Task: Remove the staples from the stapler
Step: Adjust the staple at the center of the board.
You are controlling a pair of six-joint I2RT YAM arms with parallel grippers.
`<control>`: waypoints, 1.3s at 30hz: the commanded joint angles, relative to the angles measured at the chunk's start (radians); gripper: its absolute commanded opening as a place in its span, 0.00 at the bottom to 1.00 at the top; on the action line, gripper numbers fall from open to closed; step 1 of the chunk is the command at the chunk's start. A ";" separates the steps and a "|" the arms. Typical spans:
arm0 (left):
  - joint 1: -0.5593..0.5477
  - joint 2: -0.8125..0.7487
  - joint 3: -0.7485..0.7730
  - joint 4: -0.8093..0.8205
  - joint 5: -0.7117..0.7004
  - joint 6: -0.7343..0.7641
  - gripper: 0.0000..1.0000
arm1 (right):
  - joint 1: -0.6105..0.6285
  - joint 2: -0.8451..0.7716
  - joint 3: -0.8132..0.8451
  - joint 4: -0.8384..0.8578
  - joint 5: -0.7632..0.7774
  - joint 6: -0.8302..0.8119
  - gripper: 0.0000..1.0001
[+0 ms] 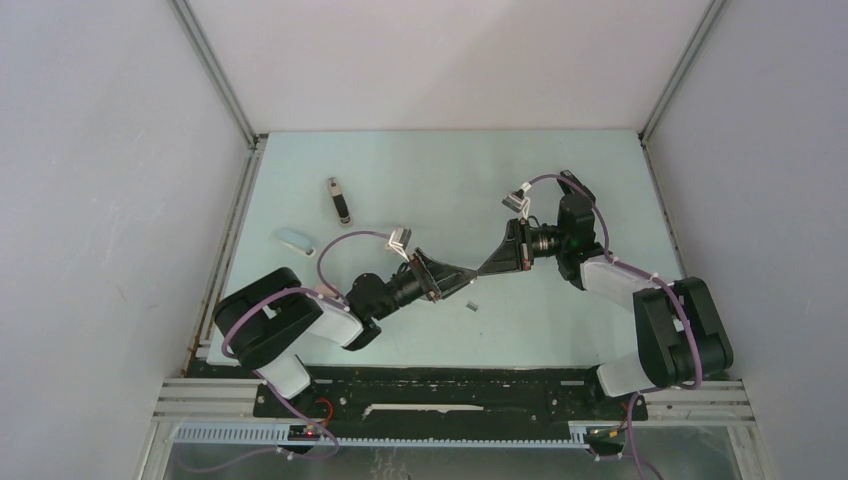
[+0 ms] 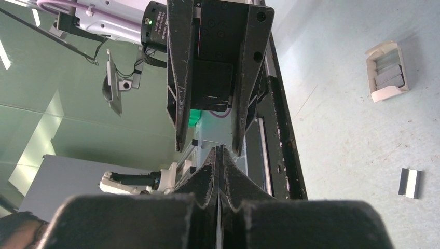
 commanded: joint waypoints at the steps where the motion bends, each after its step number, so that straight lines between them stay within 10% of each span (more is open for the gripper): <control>1: 0.006 -0.033 0.017 0.037 0.020 -0.003 0.47 | -0.005 0.001 -0.004 0.046 -0.015 0.015 0.00; 21: 0.005 -0.028 0.017 0.037 0.035 0.008 0.17 | -0.011 0.001 -0.004 0.039 -0.009 0.016 0.00; 28: 0.008 -0.046 -0.011 0.038 0.023 0.027 0.16 | -0.027 -0.009 -0.004 0.028 -0.021 -0.004 0.38; 39: 0.041 -0.117 -0.108 0.036 0.027 0.062 0.15 | -0.081 -0.071 -0.004 -0.005 -0.093 -0.115 0.43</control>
